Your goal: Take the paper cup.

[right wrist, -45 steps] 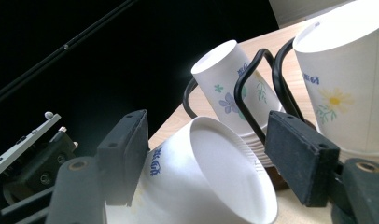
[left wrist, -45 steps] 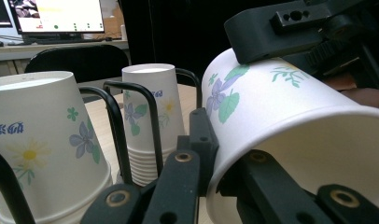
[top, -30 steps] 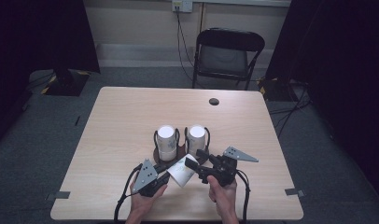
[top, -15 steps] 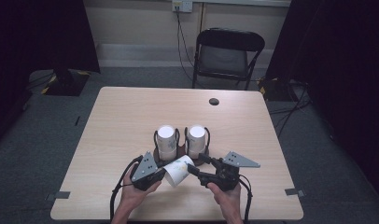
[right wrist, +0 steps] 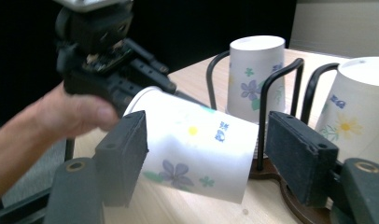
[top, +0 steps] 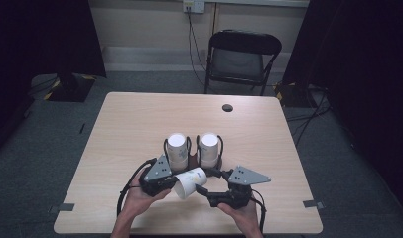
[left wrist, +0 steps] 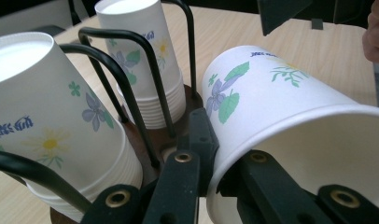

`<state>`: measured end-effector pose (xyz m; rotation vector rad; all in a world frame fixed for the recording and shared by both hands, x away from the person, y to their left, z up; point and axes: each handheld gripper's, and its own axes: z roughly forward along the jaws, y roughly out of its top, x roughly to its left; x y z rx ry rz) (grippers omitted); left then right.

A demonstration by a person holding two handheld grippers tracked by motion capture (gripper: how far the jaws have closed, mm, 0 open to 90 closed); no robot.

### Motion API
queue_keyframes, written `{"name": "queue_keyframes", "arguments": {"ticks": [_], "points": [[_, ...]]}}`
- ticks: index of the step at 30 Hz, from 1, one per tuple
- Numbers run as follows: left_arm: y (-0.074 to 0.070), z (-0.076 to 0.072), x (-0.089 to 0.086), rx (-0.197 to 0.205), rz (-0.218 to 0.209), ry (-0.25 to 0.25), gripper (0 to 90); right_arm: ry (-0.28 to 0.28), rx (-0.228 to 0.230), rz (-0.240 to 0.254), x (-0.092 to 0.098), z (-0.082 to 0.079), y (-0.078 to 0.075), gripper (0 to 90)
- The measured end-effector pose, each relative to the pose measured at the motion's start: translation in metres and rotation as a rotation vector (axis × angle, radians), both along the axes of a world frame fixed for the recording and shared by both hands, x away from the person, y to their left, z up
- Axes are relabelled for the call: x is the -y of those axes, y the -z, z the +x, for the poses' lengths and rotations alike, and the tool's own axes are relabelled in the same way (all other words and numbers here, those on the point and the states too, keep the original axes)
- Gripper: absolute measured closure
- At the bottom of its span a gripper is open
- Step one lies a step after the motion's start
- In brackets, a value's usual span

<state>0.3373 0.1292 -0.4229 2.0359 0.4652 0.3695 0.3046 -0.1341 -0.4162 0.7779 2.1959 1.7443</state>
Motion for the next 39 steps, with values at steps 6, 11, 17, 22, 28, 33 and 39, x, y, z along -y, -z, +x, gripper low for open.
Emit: {"name": "queue_keyframes", "arguments": {"ticks": [6, 11, 17, 22, 28, 33, 39], "points": [[-0.006, 0.008, 0.002, -0.044, 0.06, 0.028, 88.1, -0.033, 0.016, -0.057, -0.003, -0.002, -0.002, 25.3], [-0.007, 0.012, 0.005, -0.097, 0.108, 0.055, 88.4, -0.061, 0.061, -0.124, -0.009, -0.005, -0.003, 21.6], [-0.012, 0.018, 0.004, -0.12, 0.141, 0.058, 88.1, -0.084, 0.117, -0.284, -0.024, -0.008, -0.001, 20.0], [-0.012, 0.02, 0.003, -0.157, 0.126, 0.049, 88.0, -0.086, 0.173, -0.375, -0.03, -0.006, -0.001, 19.1], [-0.011, 0.026, 0.001, -0.228, 0.114, 0.021, 88.2, -0.091, 0.254, -0.485, -0.04, -0.008, 0.005, 19.8], [-0.012, 0.028, 0.007, -0.273, 0.152, 0.025, 88.1, -0.071, 0.349, -0.589, -0.051, -0.011, 0.011, 18.1], [-0.011, 0.028, 0.013, -0.294, 0.184, 0.037, 88.0, -0.053, 0.378, -0.645, -0.058, -0.014, 0.018, 17.8]]}}
